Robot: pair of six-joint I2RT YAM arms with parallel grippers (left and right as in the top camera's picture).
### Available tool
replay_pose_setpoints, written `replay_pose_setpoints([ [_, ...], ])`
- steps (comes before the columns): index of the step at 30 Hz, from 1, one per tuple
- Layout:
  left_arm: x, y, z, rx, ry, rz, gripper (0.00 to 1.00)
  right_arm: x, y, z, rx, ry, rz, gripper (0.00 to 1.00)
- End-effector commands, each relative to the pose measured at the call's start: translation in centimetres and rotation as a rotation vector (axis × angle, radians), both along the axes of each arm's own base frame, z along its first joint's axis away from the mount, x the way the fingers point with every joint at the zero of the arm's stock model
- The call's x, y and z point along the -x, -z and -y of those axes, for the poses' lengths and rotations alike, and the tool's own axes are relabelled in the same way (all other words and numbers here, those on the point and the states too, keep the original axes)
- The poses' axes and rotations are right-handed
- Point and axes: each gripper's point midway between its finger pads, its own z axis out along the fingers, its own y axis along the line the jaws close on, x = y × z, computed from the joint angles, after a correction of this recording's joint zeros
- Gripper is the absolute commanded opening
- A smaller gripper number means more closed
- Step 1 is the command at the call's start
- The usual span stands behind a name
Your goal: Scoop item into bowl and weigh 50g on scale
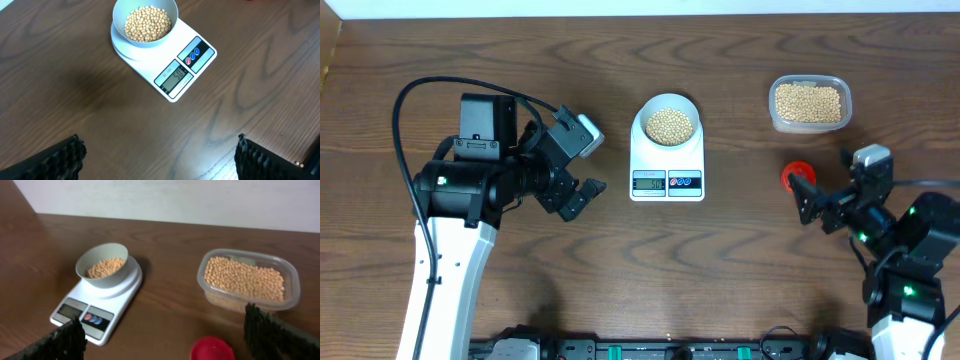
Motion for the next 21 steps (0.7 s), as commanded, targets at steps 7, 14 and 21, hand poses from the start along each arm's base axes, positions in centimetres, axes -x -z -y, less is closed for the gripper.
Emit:
replay_pose_setpoints([
  [7, 0.0, -0.9, 0.1, 0.012, 0.011, 0.025, 0.98, 2.5, 2.6, -0.1, 0.019, 0.064, 0.136, 0.99],
  [14, 0.0, -0.9, 0.1, 0.012, 0.011, 0.025, 0.98, 3.8, 2.8, -0.2, 0.012, 0.085, 0.279, 0.99],
  [21, 0.0, -0.9, 0.1, 0.012, 0.011, 0.025, 0.98, 4.7, 1.3, -0.1, 0.031, 0.111, 0.381, 0.99],
])
